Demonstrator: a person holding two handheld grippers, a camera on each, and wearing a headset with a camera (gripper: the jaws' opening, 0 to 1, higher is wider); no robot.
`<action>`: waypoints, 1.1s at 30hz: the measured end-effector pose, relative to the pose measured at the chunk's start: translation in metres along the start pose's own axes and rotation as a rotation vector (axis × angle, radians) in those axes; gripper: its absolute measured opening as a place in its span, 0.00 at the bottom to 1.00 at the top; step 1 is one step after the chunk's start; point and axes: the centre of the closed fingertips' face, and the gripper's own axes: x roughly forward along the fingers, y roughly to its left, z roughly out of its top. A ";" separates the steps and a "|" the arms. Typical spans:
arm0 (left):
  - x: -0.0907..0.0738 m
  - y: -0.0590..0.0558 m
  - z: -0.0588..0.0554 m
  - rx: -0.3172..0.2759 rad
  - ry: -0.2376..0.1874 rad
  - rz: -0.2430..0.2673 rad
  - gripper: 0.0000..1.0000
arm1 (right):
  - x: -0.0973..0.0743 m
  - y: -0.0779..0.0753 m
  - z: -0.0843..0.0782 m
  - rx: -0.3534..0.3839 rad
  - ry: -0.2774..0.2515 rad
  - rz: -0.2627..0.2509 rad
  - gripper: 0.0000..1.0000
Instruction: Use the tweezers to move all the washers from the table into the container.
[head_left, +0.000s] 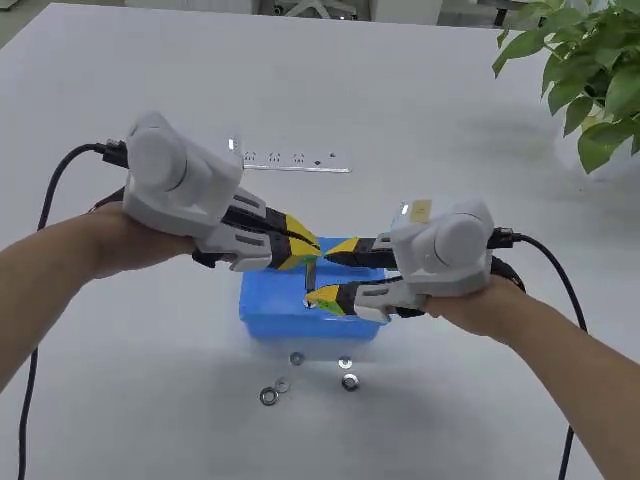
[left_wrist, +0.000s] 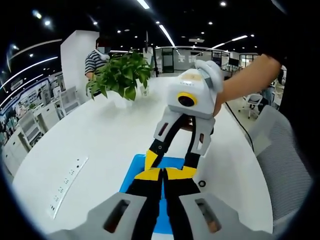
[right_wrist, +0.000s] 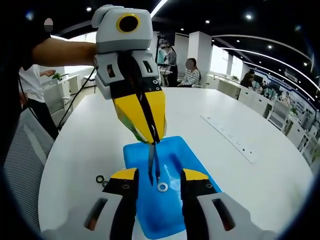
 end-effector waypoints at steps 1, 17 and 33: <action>-0.001 -0.001 0.001 -0.001 0.000 0.000 0.05 | -0.002 0.001 0.000 0.003 0.002 -0.003 0.35; -0.013 -0.013 0.016 0.010 -0.001 0.014 0.04 | -0.033 0.018 -0.002 0.036 0.001 -0.059 0.46; -0.019 -0.040 0.030 0.033 -0.008 -0.004 0.04 | -0.071 0.039 -0.018 0.057 0.015 -0.122 0.61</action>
